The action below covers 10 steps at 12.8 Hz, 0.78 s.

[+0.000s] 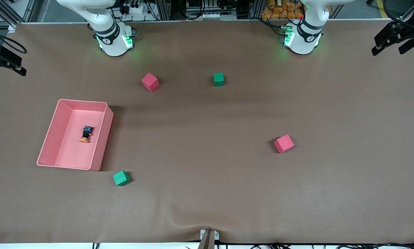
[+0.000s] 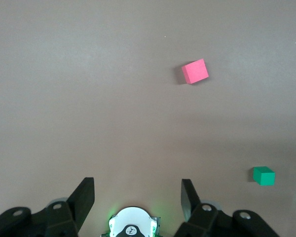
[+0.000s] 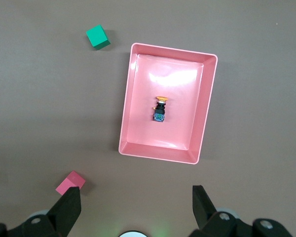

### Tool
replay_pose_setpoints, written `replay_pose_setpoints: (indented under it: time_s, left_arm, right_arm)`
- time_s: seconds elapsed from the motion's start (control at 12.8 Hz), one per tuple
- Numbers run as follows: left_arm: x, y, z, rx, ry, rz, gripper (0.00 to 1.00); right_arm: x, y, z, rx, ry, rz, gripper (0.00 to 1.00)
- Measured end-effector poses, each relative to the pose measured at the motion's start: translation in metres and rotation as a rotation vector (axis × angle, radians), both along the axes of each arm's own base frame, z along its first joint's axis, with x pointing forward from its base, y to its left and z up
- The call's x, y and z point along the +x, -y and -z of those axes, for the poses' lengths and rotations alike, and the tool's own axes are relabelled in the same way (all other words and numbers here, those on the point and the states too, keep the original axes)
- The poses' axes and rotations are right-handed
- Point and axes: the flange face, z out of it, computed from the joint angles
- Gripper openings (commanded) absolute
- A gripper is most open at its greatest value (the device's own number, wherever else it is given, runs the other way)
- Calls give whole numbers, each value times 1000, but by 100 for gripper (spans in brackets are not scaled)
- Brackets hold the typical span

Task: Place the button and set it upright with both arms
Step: 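Reach the right gripper down into the pink tray toward the button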

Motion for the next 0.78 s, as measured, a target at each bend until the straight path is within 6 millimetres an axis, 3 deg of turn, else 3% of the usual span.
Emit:
replay_pose_setpoints:
  time_s: [0.39,0.55,0.62,0.78]
  left_arm:
    - [9,1,12,-1,-24,3,79]
    - [10,1,13,-3,-27,3,79]
    - [10,2,13,-7,-26,4,79]
    - [9,9,11,-7,-22,17,79]
  right_arm:
    - [1,5,3,1,-5,9,100]
    - [7,7,14,1,-29,13,100]
    - [16,9,33,-1,-65,16,100]
    - [46,22,96,-2,-167,36,100]
